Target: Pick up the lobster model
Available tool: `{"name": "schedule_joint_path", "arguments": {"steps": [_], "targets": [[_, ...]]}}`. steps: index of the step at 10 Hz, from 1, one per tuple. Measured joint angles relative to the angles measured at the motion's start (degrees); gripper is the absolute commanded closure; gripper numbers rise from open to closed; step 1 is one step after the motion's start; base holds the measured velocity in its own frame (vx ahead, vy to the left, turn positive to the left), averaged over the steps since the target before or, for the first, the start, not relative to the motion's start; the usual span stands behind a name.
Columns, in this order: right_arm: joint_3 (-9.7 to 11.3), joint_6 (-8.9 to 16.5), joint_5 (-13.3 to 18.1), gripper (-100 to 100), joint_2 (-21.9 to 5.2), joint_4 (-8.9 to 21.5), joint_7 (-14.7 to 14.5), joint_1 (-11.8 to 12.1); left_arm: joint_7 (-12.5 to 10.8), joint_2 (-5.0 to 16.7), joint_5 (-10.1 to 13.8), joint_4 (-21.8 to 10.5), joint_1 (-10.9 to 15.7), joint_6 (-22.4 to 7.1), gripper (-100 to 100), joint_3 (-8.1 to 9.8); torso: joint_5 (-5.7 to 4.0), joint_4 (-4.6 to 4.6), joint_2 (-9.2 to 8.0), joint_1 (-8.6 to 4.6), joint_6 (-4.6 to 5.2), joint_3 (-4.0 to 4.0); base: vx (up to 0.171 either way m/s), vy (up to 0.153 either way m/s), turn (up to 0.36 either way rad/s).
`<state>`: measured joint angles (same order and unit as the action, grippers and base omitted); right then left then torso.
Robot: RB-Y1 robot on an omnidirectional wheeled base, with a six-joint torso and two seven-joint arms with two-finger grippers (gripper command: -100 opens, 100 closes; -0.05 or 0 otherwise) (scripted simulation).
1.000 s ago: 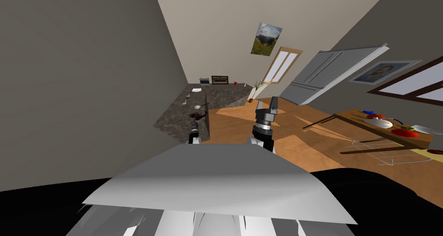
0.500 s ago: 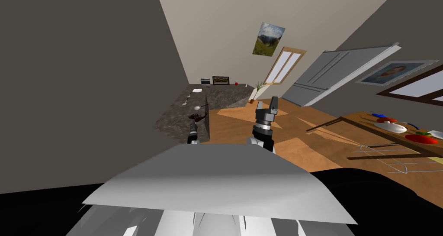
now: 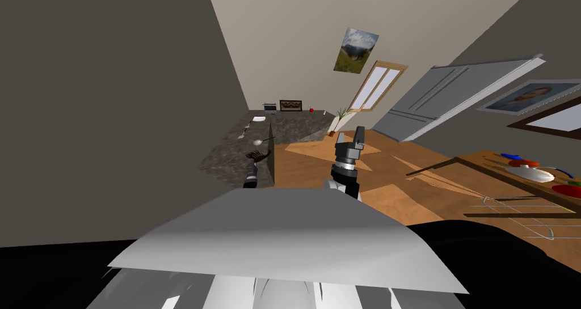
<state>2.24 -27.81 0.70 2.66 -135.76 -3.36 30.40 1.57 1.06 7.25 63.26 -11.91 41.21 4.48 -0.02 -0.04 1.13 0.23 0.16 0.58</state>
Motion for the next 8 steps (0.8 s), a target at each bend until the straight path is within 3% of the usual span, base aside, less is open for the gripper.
{"name": "schedule_joint_path", "arguments": {"steps": [7,8], "targets": [[0.0,0.0,0.0,0,0.0,0.0,0.0,0.0,-3.95,-0.17,-4.56,11.78,-10.31,-2.77,100,-1.36,-0.05,0.07,-0.06,-0.03,0.03,-0.06,0.047,-0.021,0.026],[0.0,0.0,0.0,0,0.0,0.0,0.0,0.0,-3.98,-0.18,-4.58,12.01,-10.38,-2.83,0,-1.37,-0.03,0.09,-0.16,0.02,0.02,-0.12,0.0,0.0,0.0]]}}
